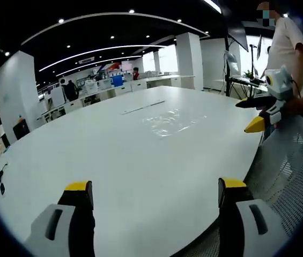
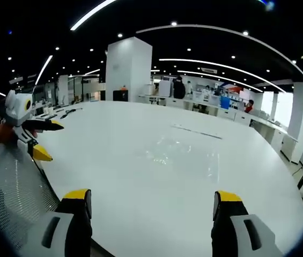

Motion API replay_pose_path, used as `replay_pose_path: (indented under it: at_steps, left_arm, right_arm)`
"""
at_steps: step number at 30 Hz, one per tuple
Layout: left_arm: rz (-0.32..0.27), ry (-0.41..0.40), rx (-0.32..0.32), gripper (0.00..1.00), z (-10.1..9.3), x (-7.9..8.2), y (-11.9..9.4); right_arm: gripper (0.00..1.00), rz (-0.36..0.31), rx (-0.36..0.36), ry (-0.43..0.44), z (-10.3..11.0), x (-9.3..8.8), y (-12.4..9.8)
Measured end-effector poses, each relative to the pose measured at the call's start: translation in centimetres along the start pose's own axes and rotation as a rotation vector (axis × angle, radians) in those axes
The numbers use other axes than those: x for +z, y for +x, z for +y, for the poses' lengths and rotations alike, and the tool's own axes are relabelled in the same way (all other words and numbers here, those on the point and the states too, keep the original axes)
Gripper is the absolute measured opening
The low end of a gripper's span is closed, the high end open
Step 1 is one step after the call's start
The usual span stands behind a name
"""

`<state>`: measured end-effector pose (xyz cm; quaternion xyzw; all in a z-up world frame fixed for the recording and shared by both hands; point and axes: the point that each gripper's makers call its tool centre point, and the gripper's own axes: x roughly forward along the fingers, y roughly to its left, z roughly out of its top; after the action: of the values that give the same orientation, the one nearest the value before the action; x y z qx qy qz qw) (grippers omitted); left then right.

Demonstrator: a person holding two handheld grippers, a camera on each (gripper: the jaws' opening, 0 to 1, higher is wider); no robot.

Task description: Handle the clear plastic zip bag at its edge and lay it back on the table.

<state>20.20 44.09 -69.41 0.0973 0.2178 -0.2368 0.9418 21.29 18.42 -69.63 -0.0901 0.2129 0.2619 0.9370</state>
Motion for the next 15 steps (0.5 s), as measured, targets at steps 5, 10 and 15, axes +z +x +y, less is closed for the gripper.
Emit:
replay_pose_path:
  at_steps: [5, 10, 15]
  left_arm:
    - [0.007, 0.008, -0.002, 0.95, -0.08, -0.12, 0.01]
    - [0.007, 0.008, -0.011, 0.94, -0.22, -0.16, 0.06]
    - [0.009, 0.008, -0.014, 0.94, -0.26, -0.2, 0.08]
  right_arm:
    - [0.94, 0.004, -0.002, 0.006, -0.05, -0.1, 0.0]
    - [0.94, 0.01, -0.005, -0.004, -0.01, -0.17, -0.04]
    - [0.93, 0.011, -0.007, -0.001, -0.07, -0.13, -0.06]
